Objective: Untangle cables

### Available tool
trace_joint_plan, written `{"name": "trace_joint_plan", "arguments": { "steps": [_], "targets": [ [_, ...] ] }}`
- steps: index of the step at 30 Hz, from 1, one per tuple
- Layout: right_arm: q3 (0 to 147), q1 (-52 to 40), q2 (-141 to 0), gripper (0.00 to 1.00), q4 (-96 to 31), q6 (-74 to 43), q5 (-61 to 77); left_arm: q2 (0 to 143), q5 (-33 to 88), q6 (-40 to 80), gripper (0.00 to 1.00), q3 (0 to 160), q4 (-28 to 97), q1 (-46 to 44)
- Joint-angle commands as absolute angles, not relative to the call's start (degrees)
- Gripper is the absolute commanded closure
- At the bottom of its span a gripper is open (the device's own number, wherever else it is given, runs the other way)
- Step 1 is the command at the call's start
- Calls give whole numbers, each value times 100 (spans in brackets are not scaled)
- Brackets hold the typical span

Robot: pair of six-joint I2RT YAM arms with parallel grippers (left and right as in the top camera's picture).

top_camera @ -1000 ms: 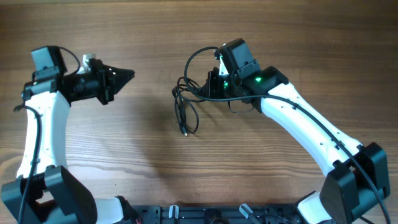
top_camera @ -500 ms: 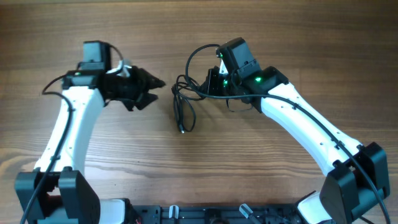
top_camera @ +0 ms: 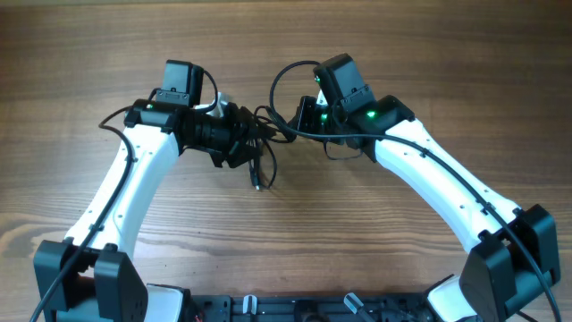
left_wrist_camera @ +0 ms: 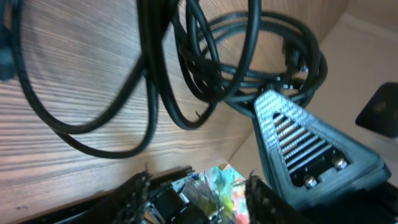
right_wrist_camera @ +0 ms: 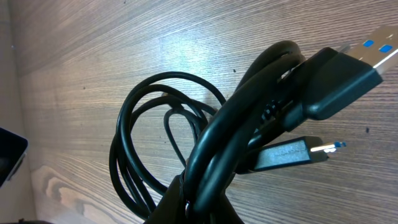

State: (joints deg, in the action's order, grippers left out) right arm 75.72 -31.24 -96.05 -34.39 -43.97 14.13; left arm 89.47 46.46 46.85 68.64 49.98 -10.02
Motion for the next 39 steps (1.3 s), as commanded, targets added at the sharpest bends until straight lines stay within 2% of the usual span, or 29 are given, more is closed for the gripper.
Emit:
{"name": "trace_joint_plan", "arguments": {
  "steps": [1,4,11,19,26,29,32,36,39],
  "targets": [
    [7575,-3133,-9548,96,-3365,-4504,1505,8925,4858,4869,49,6934,5100,-1144],
    [7575,-3133,-9548,96,-3363,-4501,1505,8925,4762,5061,51,6934,5179,-1229],
    [7575,-3133,-9548,96,-3354,-4517,1507,8925,3428,6486,54,6934,5094,-1437],
    [7575,-3133,-9548,96,-3354,-4515,1509,8927,2808,7131,66,6934,4515,-1809],
    [7575,-3133,-9548,96,-3354,-4515,1509,8927,2261,7537,71,6934,4436,-2143],
    [7575,-3133,-9548,96,-3354,-4515,1509,8932,2049,7666,69,6934,4431,-2233],
    [7575,-3133,-9548,96,-3352,-4517,1507,8954,1896,7747,63,6934,4401,-2272],
    [7575,-3133,-9548,96,-3352,-4515,1509,9063,1804,7745,64,6934,4322,-2274],
    [7575,-3133,-9548,96,-3352,-4515,1507,9275,1791,7745,75,6934,4276,-2274]
  ]
}}
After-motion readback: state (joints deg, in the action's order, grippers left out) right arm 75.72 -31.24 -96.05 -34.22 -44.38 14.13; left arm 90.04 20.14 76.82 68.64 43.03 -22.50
